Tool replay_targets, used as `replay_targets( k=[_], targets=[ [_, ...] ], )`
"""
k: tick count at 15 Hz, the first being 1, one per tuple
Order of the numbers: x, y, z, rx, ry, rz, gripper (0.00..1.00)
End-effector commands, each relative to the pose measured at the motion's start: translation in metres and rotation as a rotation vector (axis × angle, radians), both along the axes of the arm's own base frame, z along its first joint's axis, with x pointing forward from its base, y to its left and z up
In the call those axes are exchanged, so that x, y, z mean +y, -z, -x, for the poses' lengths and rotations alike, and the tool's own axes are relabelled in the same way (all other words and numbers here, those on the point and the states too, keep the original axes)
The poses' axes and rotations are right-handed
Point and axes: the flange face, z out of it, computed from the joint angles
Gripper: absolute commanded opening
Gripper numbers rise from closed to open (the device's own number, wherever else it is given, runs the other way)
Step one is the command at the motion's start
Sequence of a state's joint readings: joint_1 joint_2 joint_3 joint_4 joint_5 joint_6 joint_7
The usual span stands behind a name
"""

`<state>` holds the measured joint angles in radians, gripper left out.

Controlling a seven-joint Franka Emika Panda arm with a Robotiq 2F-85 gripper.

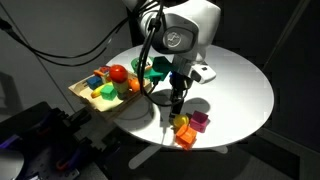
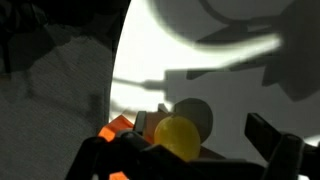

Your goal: Pick up the yellow fruit on the table near the orange block and drop it in the wooden tray

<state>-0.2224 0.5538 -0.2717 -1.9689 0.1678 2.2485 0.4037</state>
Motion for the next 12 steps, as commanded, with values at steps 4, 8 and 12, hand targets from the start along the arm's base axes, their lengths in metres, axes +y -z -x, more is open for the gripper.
replay_targets(
  k=[4,8,12],
  targets=[
    [-0.013,0.012,-0.008,-0.016,0.058,0.017,1.00],
    [-0.020,0.018,-0.007,-0.025,0.090,0.041,1.00],
    [-0.024,0.023,-0.007,-0.031,0.113,0.054,1.00]
  ],
)
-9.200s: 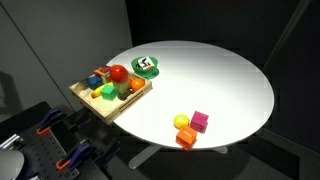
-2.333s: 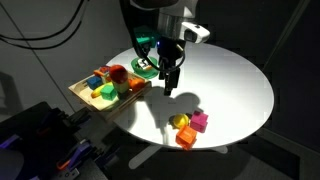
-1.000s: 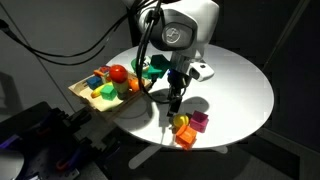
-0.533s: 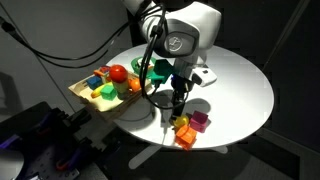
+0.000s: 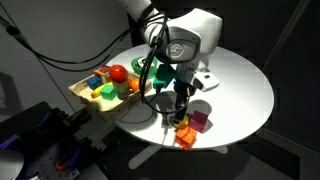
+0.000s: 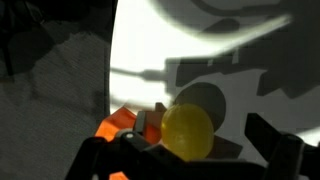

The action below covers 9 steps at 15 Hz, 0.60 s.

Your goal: Pick up the yellow fruit on the table near the orange block and drop it in the wooden tray

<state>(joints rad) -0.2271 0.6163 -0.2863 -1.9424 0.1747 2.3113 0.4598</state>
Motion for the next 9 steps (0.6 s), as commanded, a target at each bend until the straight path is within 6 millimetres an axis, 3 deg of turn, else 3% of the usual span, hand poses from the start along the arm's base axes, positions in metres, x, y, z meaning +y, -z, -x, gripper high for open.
replay_targets(
  k=[1,9],
  targets=[
    [-0.0103,0.0031,-0.0056,-0.023,0.047,0.006,1.00],
    [-0.0169,0.0130,-0.0050,-0.023,0.068,0.001,1.00]
  ],
)
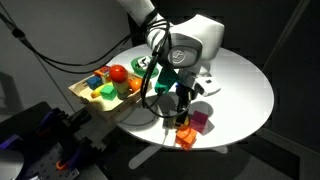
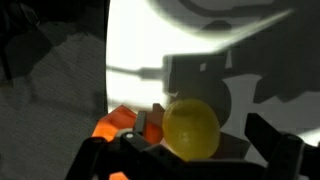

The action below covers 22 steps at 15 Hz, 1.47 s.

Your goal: Pick up the yellow fruit on the table near the orange block and drop it in the wooden tray

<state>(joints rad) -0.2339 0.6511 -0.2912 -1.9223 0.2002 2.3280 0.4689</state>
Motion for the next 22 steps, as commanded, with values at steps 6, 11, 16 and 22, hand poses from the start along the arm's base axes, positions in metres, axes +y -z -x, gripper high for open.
replay_targets(
  k=[6,11,16,22],
  targets=[
    [-0.013,0.007,-0.004,-0.015,0.038,-0.004,1.00],
    [-0.012,0.008,-0.005,-0.005,0.030,-0.003,0.56],
    [-0.001,-0.010,-0.004,0.005,-0.033,-0.007,0.34],
    [0.019,-0.040,-0.003,0.049,-0.164,-0.063,0.34]
  ],
)
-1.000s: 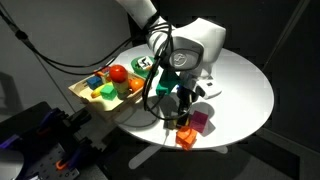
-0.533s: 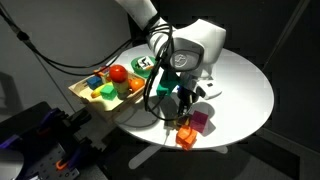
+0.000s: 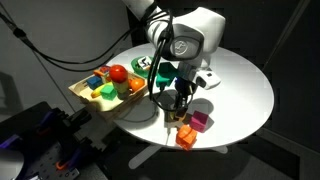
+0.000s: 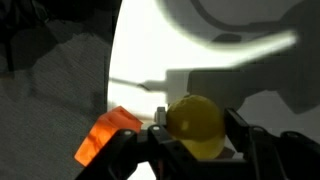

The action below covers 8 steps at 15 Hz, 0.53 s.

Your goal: Pick up the yellow fruit on the table near the orange block and drop it in the wooden tray

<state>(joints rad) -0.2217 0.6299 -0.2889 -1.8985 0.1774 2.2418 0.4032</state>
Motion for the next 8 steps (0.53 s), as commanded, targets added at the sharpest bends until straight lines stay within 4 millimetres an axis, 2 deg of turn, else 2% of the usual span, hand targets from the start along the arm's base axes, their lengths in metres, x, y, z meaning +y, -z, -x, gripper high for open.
replay_targets(
  k=[1,8],
  targets=[
    [0.013,-0.032,0.004,0.022,-0.087,-0.022,0.34],
    [0.046,-0.075,0.000,0.009,-0.260,0.027,0.34]
  ],
)
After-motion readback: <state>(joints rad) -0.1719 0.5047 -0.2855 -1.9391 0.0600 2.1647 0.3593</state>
